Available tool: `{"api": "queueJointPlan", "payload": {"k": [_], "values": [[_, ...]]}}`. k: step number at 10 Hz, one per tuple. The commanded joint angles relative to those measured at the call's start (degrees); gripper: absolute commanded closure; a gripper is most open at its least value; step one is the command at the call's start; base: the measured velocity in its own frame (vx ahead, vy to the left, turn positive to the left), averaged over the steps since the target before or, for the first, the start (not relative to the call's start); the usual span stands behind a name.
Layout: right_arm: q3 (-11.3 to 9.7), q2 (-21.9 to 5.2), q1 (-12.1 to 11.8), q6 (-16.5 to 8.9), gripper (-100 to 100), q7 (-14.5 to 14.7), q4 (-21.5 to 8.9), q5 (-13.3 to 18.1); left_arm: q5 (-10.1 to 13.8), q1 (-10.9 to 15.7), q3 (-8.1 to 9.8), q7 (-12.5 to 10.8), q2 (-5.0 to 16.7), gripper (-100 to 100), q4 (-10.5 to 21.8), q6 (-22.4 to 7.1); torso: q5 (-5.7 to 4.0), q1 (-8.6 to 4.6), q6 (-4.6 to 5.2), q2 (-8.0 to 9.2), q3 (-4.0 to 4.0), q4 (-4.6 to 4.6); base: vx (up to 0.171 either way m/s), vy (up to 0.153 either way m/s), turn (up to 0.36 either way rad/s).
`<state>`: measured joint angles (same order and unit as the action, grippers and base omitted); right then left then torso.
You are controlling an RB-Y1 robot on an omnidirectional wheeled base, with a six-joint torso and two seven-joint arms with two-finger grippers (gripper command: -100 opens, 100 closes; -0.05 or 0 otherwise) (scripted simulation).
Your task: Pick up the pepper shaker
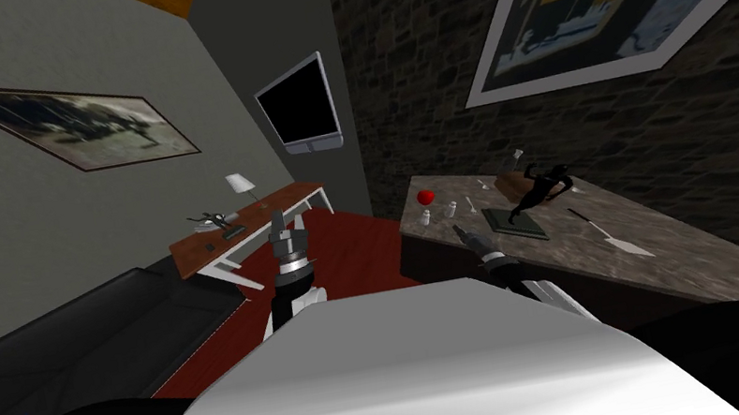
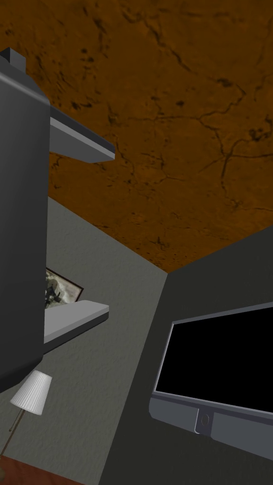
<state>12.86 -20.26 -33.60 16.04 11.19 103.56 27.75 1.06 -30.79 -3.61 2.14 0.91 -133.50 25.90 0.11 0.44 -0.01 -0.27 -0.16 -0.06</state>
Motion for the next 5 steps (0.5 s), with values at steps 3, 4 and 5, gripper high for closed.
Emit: {"api": "queueJointPlan", "payload": {"k": [3, 4, 5], "values": [[3.93, -1.58, 3.43, -3.93, -100, 4.7, -6.91, 3.76, 0.0, 0.0, 0.0, 0.0, 0.0, 0, 0.0, 0.0, 0.04, 0.18, 0.0, -0.15, -0.08, -0.03, 0.102, 0.169, -0.021], [4.92, -1.87, 4.6, -5.11, -100, 5.92, -8.44, 4.73, 0.0, 0.0, 0.0, 0.0, 0.0, 0, 0.0, 0.0, 0.04, 0.13, 0.0, -0.15, -0.09, -0.04, 0.112, 0.144, -0.02], [5.88, -2.13, 5.83, -6.31, -100, 7.11, -10.43, 5.64, 0.0, 0.0, 0.0, 0.0, 0.0, 0, 0.0, 0.0, 0.02, 0.07, -0.01, -0.18, -0.11, -0.04, 0.124, 0.103, -0.025]]}}
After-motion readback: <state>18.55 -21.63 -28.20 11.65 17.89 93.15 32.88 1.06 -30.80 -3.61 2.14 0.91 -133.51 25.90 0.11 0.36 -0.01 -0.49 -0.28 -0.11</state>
